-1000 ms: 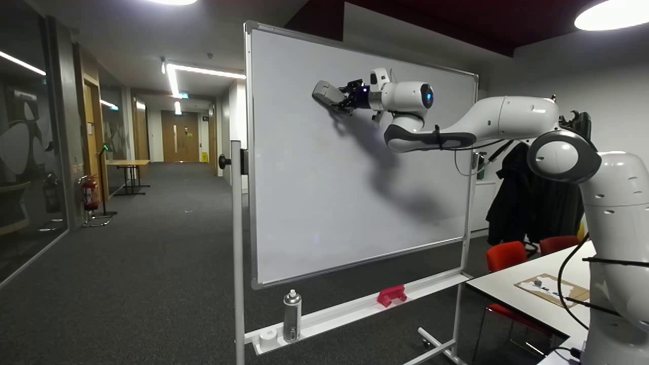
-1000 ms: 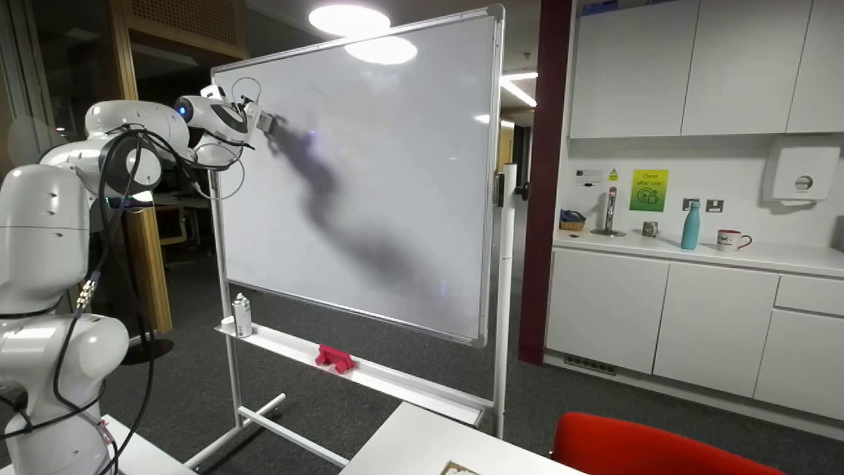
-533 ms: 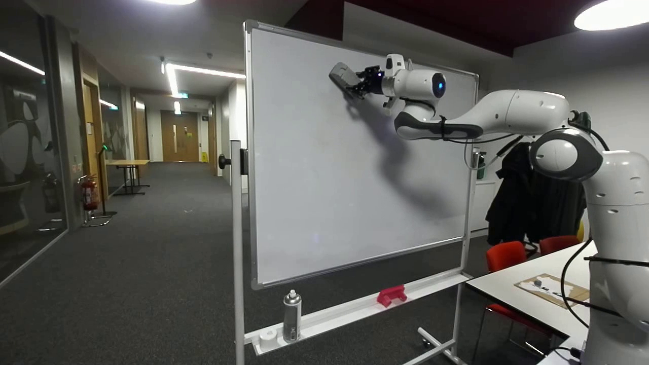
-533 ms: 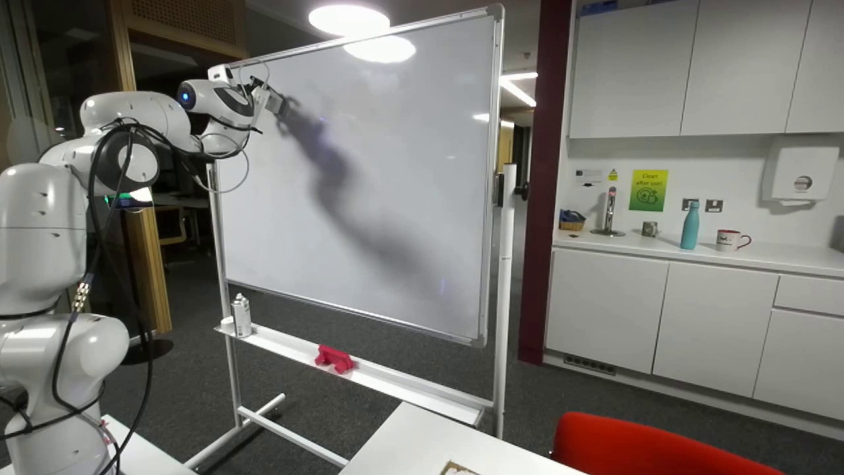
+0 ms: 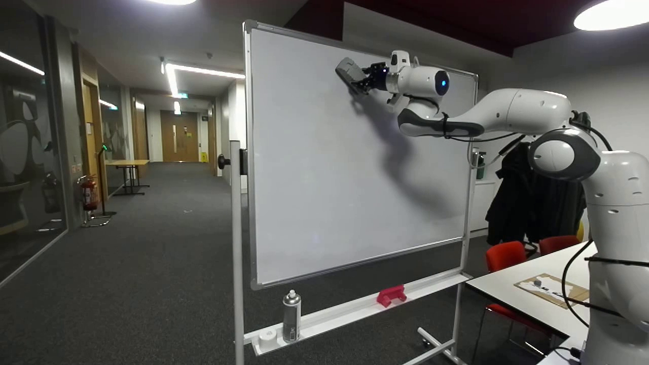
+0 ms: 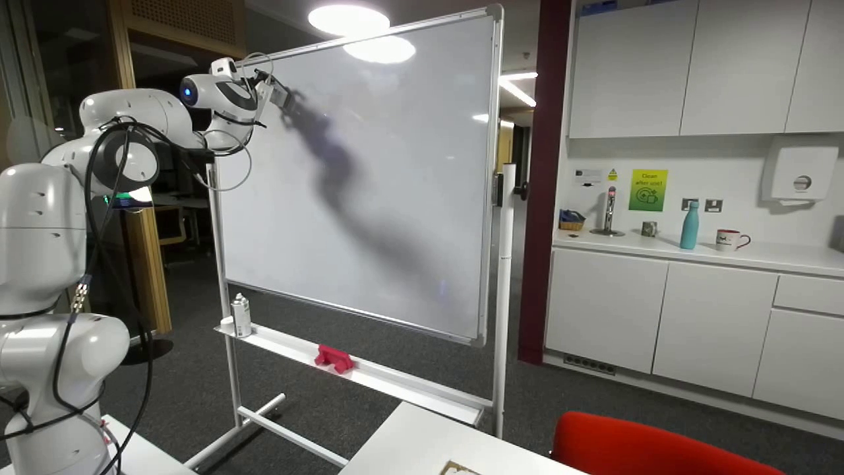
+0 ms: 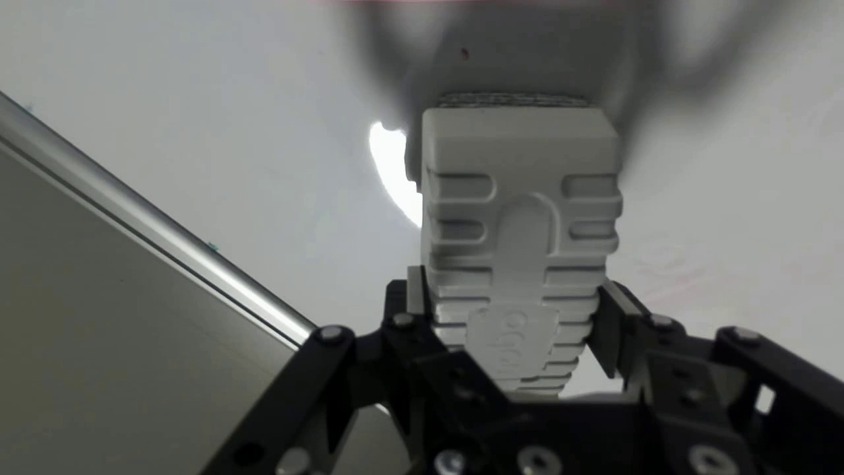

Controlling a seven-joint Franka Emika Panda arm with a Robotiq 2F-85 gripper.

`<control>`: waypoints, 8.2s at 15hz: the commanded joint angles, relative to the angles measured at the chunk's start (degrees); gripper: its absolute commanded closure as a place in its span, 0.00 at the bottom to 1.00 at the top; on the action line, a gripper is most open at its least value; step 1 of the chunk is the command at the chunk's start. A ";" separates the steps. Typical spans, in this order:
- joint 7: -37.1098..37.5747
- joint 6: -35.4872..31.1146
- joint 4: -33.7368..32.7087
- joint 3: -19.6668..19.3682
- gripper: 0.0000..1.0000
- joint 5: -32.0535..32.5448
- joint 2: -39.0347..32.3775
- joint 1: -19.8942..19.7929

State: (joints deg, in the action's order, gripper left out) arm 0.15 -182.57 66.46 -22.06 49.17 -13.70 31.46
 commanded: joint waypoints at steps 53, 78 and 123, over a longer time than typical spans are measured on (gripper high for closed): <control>7.60 3.30 31.27 2.78 0.66 8.16 18.67 11.10; 47.06 25.69 45.59 26.98 0.66 -9.20 33.08 -11.66; 51.37 30.11 69.82 34.19 0.66 -38.89 41.05 -32.40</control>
State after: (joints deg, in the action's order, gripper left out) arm 54.09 -152.84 135.92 10.75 11.00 27.09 1.34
